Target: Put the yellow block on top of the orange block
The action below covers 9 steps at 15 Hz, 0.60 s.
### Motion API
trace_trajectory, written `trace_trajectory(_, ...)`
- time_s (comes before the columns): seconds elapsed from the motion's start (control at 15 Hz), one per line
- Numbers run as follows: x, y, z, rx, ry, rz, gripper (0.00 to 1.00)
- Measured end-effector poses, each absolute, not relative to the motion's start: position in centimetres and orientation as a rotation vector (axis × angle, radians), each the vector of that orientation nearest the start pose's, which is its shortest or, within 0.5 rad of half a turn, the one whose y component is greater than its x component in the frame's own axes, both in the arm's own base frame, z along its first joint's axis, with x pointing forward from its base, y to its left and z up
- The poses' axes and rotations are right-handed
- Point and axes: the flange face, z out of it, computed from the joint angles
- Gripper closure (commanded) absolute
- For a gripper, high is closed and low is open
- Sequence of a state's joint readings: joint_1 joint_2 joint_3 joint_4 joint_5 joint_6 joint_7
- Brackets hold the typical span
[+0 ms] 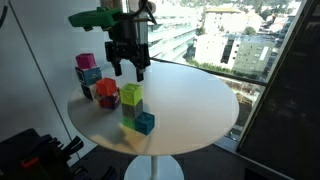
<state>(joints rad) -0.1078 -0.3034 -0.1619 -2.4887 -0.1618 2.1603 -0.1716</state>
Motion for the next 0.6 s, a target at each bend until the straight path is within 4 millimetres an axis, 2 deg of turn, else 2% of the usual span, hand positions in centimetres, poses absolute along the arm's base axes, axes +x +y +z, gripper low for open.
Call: trace_trajectory(0.6,41.7,-11.9,37.6,-3.216,-0.012,0.052,0.00)
